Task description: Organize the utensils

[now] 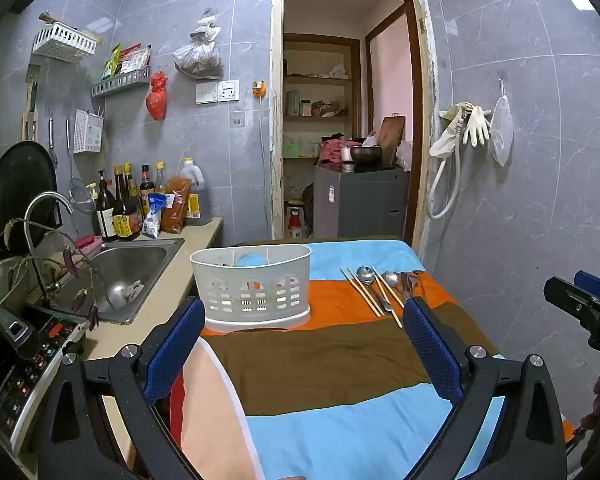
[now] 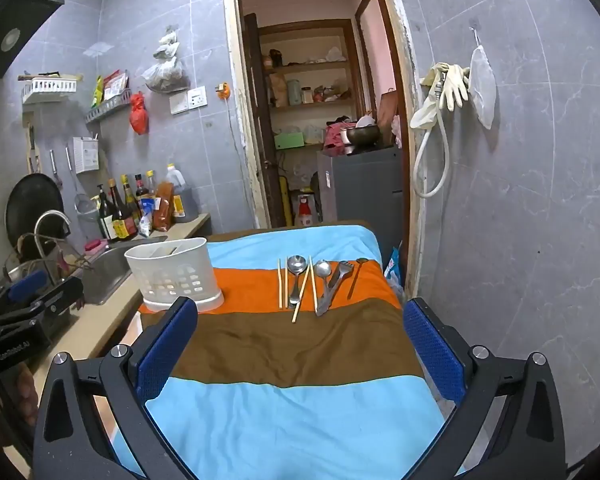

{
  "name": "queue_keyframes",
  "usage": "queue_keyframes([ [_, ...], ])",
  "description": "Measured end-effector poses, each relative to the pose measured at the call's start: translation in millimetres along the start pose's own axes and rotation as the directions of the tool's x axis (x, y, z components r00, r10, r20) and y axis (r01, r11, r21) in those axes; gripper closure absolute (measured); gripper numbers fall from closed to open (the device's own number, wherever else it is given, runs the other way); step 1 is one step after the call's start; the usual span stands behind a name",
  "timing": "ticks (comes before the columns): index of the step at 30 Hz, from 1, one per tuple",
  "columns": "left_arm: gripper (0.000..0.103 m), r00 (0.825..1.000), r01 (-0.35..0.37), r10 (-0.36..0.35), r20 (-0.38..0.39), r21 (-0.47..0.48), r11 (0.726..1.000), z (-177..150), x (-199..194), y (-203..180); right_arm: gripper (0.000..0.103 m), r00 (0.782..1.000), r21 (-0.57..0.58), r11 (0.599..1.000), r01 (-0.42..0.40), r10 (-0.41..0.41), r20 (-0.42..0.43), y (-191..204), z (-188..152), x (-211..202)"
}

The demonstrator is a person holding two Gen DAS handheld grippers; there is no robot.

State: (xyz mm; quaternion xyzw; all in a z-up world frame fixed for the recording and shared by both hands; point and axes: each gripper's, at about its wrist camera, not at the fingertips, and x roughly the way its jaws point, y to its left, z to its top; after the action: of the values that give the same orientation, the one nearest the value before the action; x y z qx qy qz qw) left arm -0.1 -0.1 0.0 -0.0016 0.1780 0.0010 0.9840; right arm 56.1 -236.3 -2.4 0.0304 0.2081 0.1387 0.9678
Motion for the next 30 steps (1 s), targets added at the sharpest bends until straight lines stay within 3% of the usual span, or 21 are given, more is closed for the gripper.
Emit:
queue_keyframes([
  [30, 0.006, 1.0, 0.003, -0.003, -0.01, -0.01, 1.0, 1.0, 0.6, -0.9, 0.0, 1.0, 0.004, 1.0, 0.0, 0.0, -0.001, -0.4, -1.5, 0.5],
])
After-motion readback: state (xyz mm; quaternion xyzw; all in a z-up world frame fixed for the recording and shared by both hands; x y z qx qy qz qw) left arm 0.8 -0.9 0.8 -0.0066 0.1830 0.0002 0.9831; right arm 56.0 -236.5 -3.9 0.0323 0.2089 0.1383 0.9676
